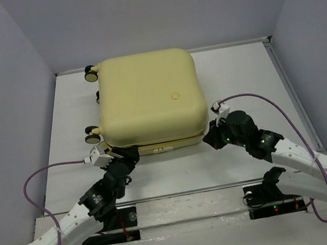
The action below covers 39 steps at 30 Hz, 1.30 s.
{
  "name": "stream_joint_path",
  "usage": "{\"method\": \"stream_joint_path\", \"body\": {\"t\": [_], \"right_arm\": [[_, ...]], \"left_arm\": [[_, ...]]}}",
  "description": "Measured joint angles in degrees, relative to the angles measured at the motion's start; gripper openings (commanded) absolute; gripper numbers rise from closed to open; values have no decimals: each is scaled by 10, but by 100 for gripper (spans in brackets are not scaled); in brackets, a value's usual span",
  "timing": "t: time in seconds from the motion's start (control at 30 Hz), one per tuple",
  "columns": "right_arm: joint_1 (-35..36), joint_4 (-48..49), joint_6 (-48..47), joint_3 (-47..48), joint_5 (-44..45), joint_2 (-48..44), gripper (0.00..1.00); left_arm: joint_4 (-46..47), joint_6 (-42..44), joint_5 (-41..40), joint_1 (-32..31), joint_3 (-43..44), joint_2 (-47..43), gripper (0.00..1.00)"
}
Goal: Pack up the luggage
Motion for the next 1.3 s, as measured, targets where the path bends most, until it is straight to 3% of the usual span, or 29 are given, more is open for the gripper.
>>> {"method": "stream_joint_path", "body": {"t": [0.1, 0.3, 0.5, 0.53, 0.63, 0.67, 0.7, 0.87, 1.1, 1.3], "right_arm": [[0, 3, 0, -3, -1, -2, 7], [0, 5, 0, -3, -3, -2, 7], [0, 6, 0, -3, -5, -2, 7], [0, 6, 0, -3, -5, -2, 7], [-1, 9, 2, -7, -14, -2, 7], [-1, 12, 3, -9, -17, -3, 7], [0, 22, 7, -14, -26, -3, 7], [56, 72, 31, -29, 2, 24, 7], [214, 104, 49, 69, 197, 190, 7], [237, 110, 47, 161, 234, 303, 7]], "left_arm": [[5, 9, 8, 4, -2, -8, 65], [6, 13, 20, 7, -24, -78, 64], [53, 7, 31, 21, -23, 3, 60], [72, 8, 34, 26, -23, 18, 56], [138, 12, 42, 48, -23, 72, 17], [168, 12, 47, 54, -23, 90, 8], [193, 14, 48, 57, -22, 103, 6], [272, 42, 52, 70, -21, 167, 6], [346, 56, 16, 68, -22, 228, 6], [387, 54, 8, 45, -35, 243, 6]]}}
